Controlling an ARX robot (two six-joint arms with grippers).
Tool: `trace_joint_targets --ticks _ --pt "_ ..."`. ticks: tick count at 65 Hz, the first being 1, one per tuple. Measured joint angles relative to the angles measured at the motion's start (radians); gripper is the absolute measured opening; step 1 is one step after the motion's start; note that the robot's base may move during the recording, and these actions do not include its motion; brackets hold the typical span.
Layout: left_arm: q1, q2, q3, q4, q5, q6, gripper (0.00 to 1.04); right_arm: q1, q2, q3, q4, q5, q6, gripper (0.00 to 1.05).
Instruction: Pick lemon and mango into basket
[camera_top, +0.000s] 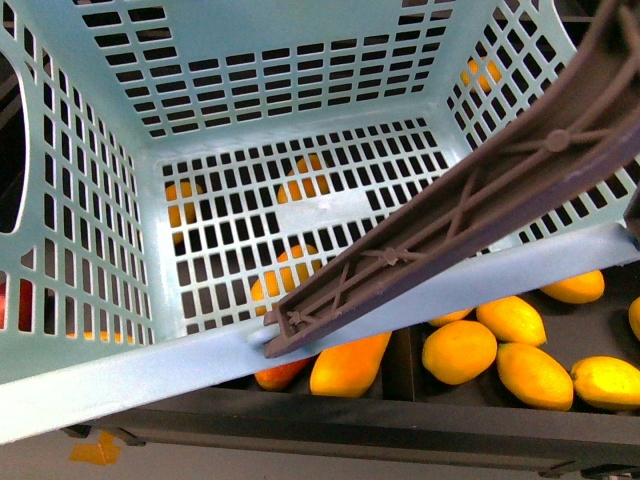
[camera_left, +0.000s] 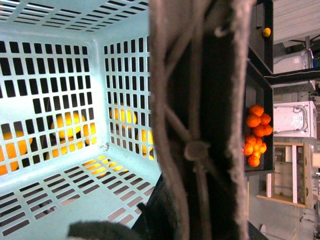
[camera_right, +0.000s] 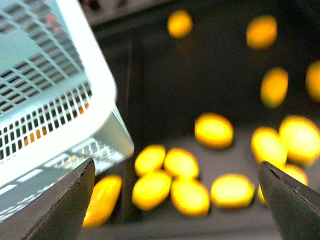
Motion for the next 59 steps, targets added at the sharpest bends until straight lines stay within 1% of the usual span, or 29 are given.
trace_joint_targets --ticks 1,4,9,13,15,20,25,29,34,37,43,44,47,54,59 --pt "0.000 0.000 0.000 0.000 0.000 0.001 0.04 -0.026 0.049 0.001 0.022 -0.017 0.043 0.96" --pt "-0.001 0.000 0.000 0.000 0.001 0.000 0.04 -0.077 0.147 0.005 0.085 -0.048 0.107 0.96" --pt "0.002 0.000 0.000 0.000 -0.003 -0.002 0.04 -0.153 0.328 0.025 0.231 -0.080 0.166 0.96" --pt "0.002 0.000 0.000 0.000 -0.010 0.002 0.04 -0.197 0.503 0.057 0.373 -0.055 0.182 0.96" --pt "0.002 0.000 0.000 0.000 -0.012 0.004 0.04 -0.217 0.631 0.084 0.470 -0.047 0.182 0.96" --pt "0.002 0.000 0.000 0.000 -0.011 0.003 0.04 -0.222 0.895 0.141 0.665 0.023 0.153 0.96" --pt "0.002 0.000 0.000 0.000 -0.008 0.003 0.04 -0.217 1.159 0.222 0.797 0.079 0.124 0.96" --pt "0.002 0.000 0.000 0.000 -0.004 0.003 0.04 -0.203 1.336 0.290 0.828 0.113 0.114 0.96" --pt "0.002 0.000 0.000 0.000 -0.002 0.003 0.04 -0.148 1.584 0.386 0.854 0.135 0.050 0.96" --pt "0.002 0.000 0.000 0.000 -0.003 0.003 0.04 -0.110 1.676 0.438 0.854 0.143 -0.035 0.96" --pt "0.002 0.000 0.000 0.000 -0.003 0.003 0.04 -0.074 1.781 0.517 0.855 0.149 -0.221 0.96" --pt "0.002 0.000 0.000 0.000 -0.005 0.003 0.04 -0.069 1.803 0.532 0.854 0.148 -0.282 0.96" --pt "0.003 0.000 0.000 0.000 -0.008 0.003 0.04 -0.061 1.843 0.550 0.855 0.134 -0.395 0.96" --pt "0.002 0.000 0.000 0.000 -0.008 0.003 0.04 -0.058 1.894 0.574 0.842 0.121 -0.563 0.96" --pt "0.002 0.000 0.000 0.000 -0.004 0.003 0.04 -0.058 1.919 0.595 0.821 0.110 -0.651 0.96"
